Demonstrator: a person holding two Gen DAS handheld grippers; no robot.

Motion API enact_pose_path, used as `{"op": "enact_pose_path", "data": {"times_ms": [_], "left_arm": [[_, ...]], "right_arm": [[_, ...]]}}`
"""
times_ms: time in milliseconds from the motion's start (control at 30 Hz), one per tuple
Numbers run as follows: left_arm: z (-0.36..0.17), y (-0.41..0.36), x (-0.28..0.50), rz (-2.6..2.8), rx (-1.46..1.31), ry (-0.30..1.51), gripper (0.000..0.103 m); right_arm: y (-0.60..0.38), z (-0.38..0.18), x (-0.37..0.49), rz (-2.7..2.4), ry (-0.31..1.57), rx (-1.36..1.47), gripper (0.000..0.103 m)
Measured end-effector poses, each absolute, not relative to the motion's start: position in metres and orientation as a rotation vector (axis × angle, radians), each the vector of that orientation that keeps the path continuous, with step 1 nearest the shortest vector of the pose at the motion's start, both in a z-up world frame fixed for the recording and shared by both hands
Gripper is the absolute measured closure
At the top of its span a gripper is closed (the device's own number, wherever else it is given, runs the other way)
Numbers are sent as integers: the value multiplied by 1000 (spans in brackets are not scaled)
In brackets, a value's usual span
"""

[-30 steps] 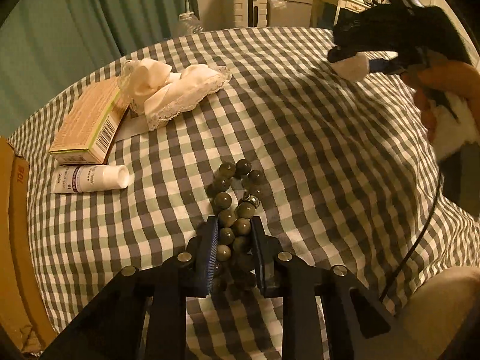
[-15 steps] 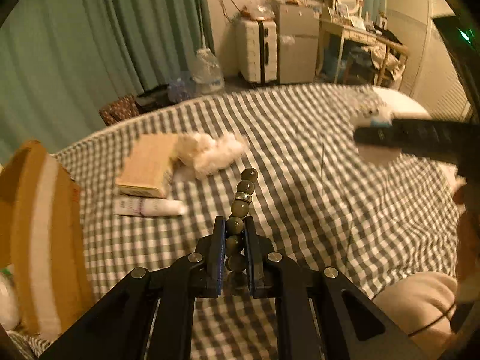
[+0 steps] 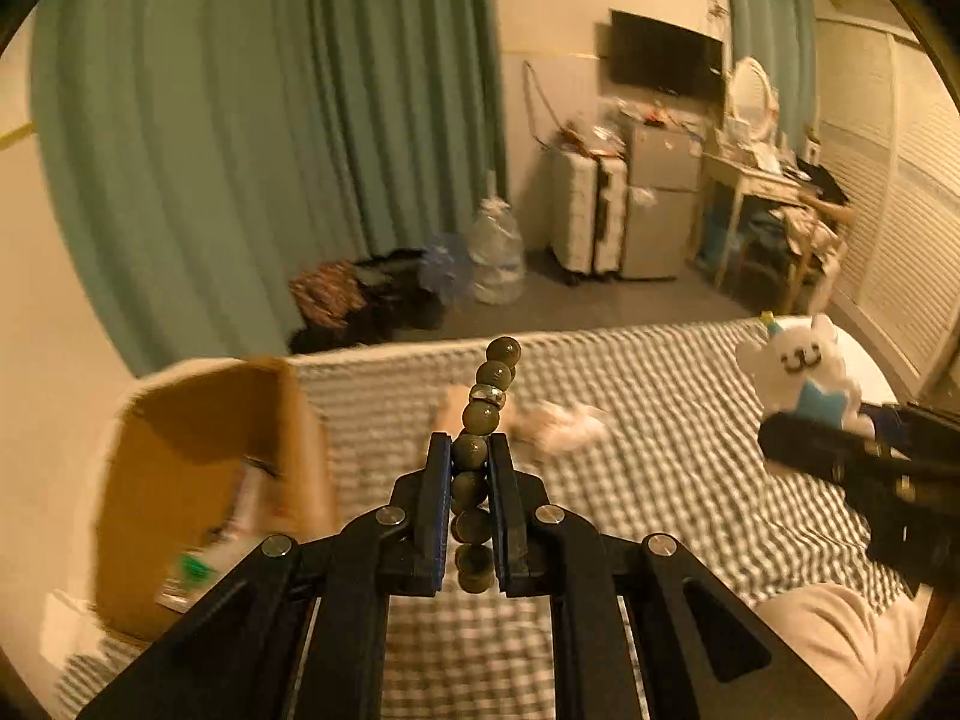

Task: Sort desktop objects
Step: 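Carry the bead bracelet and bear figure into the cardboard box and release both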

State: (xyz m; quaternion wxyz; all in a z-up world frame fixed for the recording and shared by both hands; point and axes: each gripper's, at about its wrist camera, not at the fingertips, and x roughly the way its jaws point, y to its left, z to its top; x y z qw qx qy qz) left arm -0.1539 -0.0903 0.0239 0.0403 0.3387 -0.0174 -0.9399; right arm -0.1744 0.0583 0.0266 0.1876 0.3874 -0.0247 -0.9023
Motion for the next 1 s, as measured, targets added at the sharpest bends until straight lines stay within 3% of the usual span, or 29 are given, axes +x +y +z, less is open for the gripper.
{"op": "enact_pose_path", "data": {"times_ms": [233,467,700,733,800,867,1000], "left_arm": [[34,-191,-146,-2736,1007,-23,92],[-17,-289,-154,-2561,1124,94,92],[-60,-318,-159,-2497,1220,152,92],[-62,-318,-162,-2493,1224,149,89],[-63,-319,-164,-2491,1229,142,75],[-61,-318,-163,-2480,1211,130,19],[-45,-310,-149,-2478,1111,93,13]], "right_arm": [[-58,47,-169,-2369,62,996,57],[-165,16,-190,-2171,172,1053,57],[-231,-17,-206,-2114,256,1108,57],[-234,-19,-210,-2114,252,1104,50],[-236,-17,-214,-2133,237,1085,31],[-232,-12,-217,-2150,209,1069,29],[-220,-1,-218,-2183,157,1056,29]]}}
